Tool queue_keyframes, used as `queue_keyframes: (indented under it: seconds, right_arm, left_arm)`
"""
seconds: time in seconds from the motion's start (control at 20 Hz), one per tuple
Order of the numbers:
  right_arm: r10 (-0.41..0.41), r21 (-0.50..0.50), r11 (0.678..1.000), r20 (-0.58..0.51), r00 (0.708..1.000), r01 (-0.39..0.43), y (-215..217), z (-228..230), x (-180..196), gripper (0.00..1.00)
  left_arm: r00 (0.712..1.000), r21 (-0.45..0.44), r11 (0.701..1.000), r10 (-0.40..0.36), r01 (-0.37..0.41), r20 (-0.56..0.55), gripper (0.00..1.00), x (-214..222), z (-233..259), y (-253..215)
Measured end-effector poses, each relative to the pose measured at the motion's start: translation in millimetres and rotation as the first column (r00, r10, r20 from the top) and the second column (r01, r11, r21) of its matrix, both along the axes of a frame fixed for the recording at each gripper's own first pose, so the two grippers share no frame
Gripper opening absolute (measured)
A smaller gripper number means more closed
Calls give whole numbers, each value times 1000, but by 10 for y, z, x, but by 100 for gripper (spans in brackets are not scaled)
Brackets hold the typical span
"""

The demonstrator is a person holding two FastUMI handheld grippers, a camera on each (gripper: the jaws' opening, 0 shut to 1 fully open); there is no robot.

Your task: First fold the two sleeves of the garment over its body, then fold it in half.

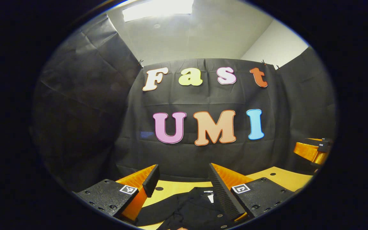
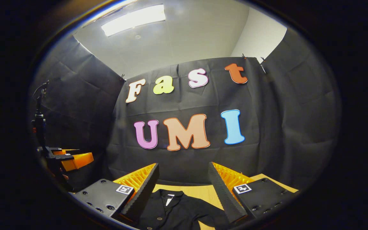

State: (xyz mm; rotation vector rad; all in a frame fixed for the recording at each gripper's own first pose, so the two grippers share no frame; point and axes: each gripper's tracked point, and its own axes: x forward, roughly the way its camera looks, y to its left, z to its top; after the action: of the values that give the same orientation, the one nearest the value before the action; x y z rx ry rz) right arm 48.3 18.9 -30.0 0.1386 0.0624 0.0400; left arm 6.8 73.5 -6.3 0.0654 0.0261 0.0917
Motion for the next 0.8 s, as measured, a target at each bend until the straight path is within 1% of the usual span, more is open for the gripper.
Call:
queue_keyframes:
  seconds: [0.15,0.2,0.3,0.45,0.5,0.8]
  right_arm:
    - [6,-5,1000,12,1000,-6,54,19,4,98]
    - [13,-11,1000,10,1000,-12,76,1,11,100]
    - [25,-24,999,8,1000,-25,113,-38,7,99]
    - [32,-30,999,-2,999,-32,111,-75,12,96]
    - [38,-37,999,-3,999,-38,112,-80,17,99]
    - [63,-96,993,-8,998,-63,47,-95,39,98]
  left_arm:
    - [1000,-10,1000,-6,5,-13,92,5,-38,11]
    - [1000,-11,1000,-6,5,-19,92,12,-53,13]
    - [1000,-14,1000,0,0,-26,91,-3,-73,37]
    - [1000,-16,1000,7,-8,-30,92,-20,-84,28]
    - [999,-16,1000,10,-10,-32,92,-20,-77,27]
    - [999,-26,999,31,-32,-41,92,-49,-135,-14]
